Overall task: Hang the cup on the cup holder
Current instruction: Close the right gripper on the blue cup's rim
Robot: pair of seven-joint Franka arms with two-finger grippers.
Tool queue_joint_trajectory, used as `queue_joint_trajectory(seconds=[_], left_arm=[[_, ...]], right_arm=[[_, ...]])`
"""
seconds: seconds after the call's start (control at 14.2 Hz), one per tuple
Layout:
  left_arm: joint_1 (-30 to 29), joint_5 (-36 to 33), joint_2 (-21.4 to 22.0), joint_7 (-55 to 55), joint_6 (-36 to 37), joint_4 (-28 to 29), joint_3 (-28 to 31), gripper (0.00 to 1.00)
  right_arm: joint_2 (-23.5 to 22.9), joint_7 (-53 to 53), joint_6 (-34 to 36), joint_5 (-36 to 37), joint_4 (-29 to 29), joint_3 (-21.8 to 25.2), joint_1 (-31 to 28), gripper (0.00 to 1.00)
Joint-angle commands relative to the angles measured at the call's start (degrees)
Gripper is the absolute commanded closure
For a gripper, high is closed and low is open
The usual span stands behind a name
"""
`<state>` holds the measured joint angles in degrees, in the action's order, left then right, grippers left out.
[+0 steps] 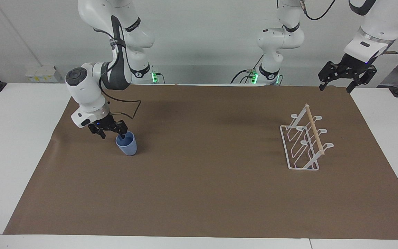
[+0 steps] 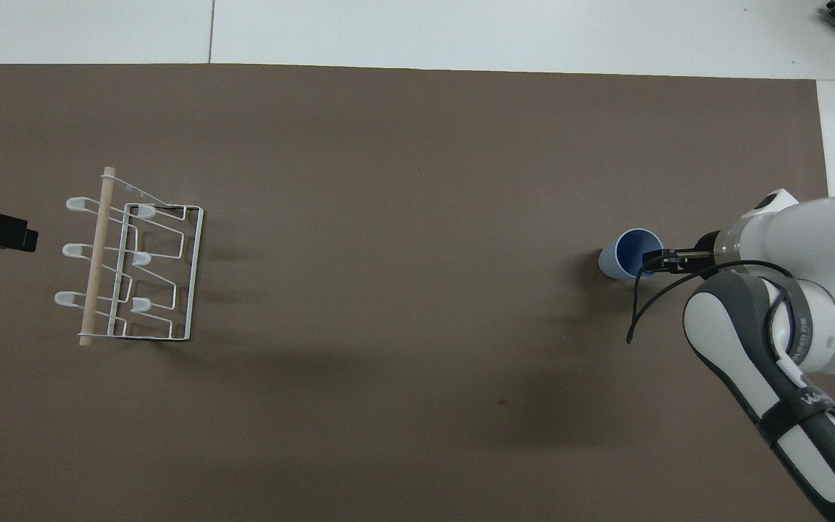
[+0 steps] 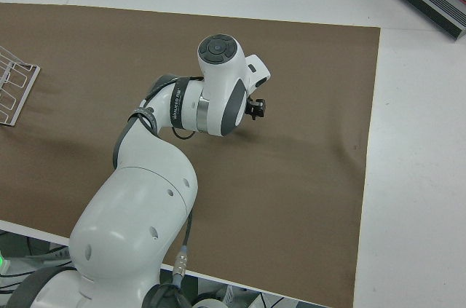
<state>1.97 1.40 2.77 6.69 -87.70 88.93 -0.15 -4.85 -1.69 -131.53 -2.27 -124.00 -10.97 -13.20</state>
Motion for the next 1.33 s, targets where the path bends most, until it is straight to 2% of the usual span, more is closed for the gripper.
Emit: queue_joint_trajectory(seconds=[0.0,0.28,0.35,0.91,1.26], left_arm=[[-0.39,0.44,1.36,-0.45,0.25,1.51,-0.03,0.0],[-0.3,0.44,1.36,-0.45,0.25,1.51,-0.03,0.0],[-0.39,0.44,1.36,-0.45,0.25,1.51,-0.03,0.0],[-0.39,0.44,1.36,-0.45,0.25,1.51,-0.03,0.0],[-1.96,0.44,1.8,-0.45,1.75,1.95,0.41,0.0]], right_arm=[[0.02,-0.95,-1.1,0.69,-0.63,-0.46,-0.86,0.54],[0.02,-0.86,-0.75,0.69,-0.63,-0.46,-0.86,0.94],[0.02,-0.86,-0.66,0.69,-0.54,-0.46,-0.86,1.0],[0.11,-0.86,1.0,0.69,0.25,-0.46,-0.78,1.0],[2.03,-0.95,11.0,0.78,6.48,-0.28,-0.86,1.0]])
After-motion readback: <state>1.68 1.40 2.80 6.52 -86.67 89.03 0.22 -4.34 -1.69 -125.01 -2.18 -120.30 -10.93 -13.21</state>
